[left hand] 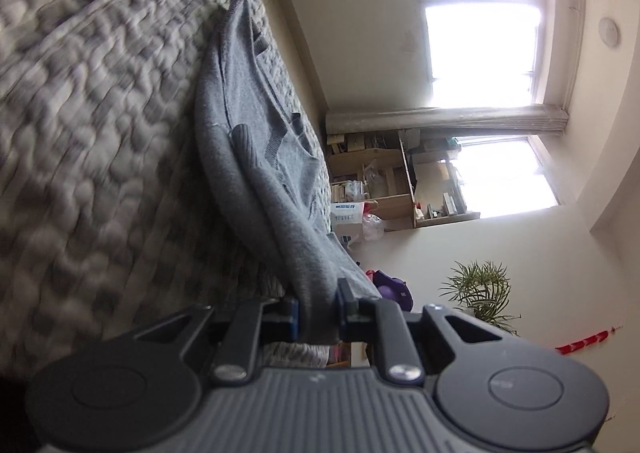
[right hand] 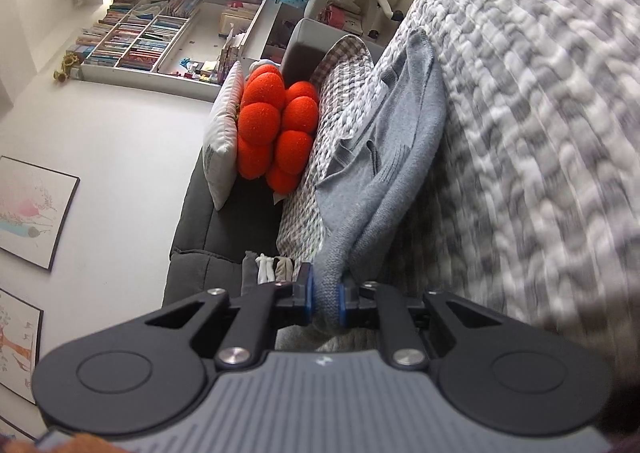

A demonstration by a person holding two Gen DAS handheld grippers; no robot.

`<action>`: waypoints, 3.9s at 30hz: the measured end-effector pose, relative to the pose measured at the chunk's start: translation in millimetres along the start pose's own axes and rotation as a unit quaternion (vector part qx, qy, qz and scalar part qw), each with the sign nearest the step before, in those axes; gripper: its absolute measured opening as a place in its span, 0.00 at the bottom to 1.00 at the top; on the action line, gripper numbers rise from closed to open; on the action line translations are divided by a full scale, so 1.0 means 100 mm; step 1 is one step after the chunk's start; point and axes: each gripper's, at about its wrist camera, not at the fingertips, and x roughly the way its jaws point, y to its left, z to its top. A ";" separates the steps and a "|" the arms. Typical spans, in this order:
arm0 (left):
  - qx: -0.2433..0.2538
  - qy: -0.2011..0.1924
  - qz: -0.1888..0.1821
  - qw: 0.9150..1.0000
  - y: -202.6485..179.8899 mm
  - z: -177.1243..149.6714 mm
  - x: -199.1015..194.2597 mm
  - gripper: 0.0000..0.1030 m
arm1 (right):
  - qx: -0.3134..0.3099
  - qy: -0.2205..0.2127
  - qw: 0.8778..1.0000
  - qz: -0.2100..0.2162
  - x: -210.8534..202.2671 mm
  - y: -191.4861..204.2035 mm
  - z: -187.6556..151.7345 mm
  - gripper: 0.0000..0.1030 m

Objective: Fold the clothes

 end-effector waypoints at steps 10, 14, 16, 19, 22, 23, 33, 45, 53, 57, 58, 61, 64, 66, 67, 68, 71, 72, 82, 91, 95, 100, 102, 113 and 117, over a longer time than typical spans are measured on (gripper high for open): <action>-0.034 -0.006 -0.017 0.999 0.07 -0.10 -0.08 0.16 | 0.016 -0.001 1.000 0.006 -0.07 -0.03 -0.08 0.15; -0.056 -0.013 -0.036 0.998 0.11 0.01 -0.04 0.17 | 0.027 -0.010 1.000 0.009 -0.05 -0.04 0.02 0.15; -0.070 -0.020 -0.046 0.996 0.11 0.12 0.01 0.17 | 0.029 -0.014 0.999 0.011 0.00 -0.03 0.11 0.15; -0.093 -0.029 -0.055 0.994 0.11 0.30 0.09 0.17 | 0.035 -0.020 0.999 0.012 0.06 -0.02 0.24 0.15; -0.115 -0.043 -0.045 0.991 0.10 0.51 0.19 0.18 | 0.041 -0.026 0.999 0.010 0.17 -0.01 0.39 0.15; -0.125 -0.048 -0.041 0.990 0.11 0.58 0.22 0.18 | 0.044 -0.028 0.999 0.008 0.20 -0.01 0.43 0.15; -0.219 -0.090 0.014 0.972 0.30 1.12 0.64 0.21 | 0.086 -0.044 0.995 -0.019 0.64 -0.23 0.86 0.19; -0.143 -0.136 0.057 0.979 0.20 1.40 0.65 0.51 | 0.115 -0.056 0.992 -0.010 0.63 -0.61 0.98 0.49; -0.013 -0.149 0.107 0.983 -0.04 1.57 0.68 0.41 | -0.023 -0.089 0.995 -0.051 0.69 -0.39 0.99 0.43; 0.002 -0.145 0.108 0.983 -0.05 1.61 0.71 0.39 | -0.071 -0.095 0.989 -0.082 0.82 -0.33 0.97 0.38; 0.010 -0.143 0.111 0.983 -0.07 1.62 0.72 0.38 | -0.082 -0.098 0.988 -0.090 0.86 -0.31 0.97 0.38; 0.036 -0.140 0.121 0.982 -0.08 1.53 0.71 0.38 | -0.104 -0.098 0.985 -0.100 0.95 -0.30 0.99 0.38; 0.055 -0.139 0.134 0.980 -0.11 1.53 0.75 0.38 | -0.104 -0.099 0.984 -0.106 1.06 -0.33 1.04 0.38; 0.065 -0.138 0.141 0.978 -0.12 1.53 0.78 0.38 | -0.100 -0.101 0.984 -0.109 1.10 -0.35 1.06 0.37; 0.070 -0.138 0.144 0.977 -0.13 1.54 0.80 0.36 | -0.098 -0.102 0.984 -0.110 1.12 -0.37 1.07 0.36; 0.075 -0.137 0.147 0.977 -0.14 1.54 0.81 0.31 | -0.096 -0.101 0.984 -0.109 1.13 -0.38 1.08 0.35; 0.085 -0.139 0.142 0.976 -0.15 1.55 0.84 0.24 | -0.090 -0.100 0.985 -0.106 1.19 -0.39 1.11 0.32; 0.086 -0.142 0.143 0.976 -0.16 1.56 0.84 0.24 | -0.090 -0.101 0.985 -0.107 1.20 -0.38 1.11 0.32; 0.116 -0.086 0.168 0.975 -0.14 1.63 0.89 0.24 | -0.087 -0.095 0.986 -0.103 1.20 -0.41 1.17 0.32; 0.129 -0.100 0.173 0.971 -0.13 1.63 1.04 0.13 | -0.110 -0.086 0.981 -0.138 1.33 -0.41 1.11 0.21; 0.137 -0.141 0.168 0.966 -0.16 1.62 1.03 0.06 | -0.135 -0.118 0.971 -0.160 1.33 -0.36 1.07 0.09; 0.149 -0.188 0.162 0.957 -0.21 1.64 1.01 0.05 | -0.187 -0.156 0.956 -0.166 1.35 -0.21 1.02 0.08; 0.153 -0.196 0.165 0.954 -0.21 1.68 1.05 0.05 | -0.197 -0.167 0.951 -0.168 1.38 -0.19 1.02 0.08; 0.153 -0.215 0.195 0.945 -0.03 1.91 1.29 0.05 | -0.203 -0.197 0.938 -0.200 1.60 -0.30 1.22 0.08; 0.164 -0.211 0.213 0.940 0.05 1.93 1.37 0.06 | -0.217 -0.185 0.930 -0.232 1.73 -0.37 1.22 0.08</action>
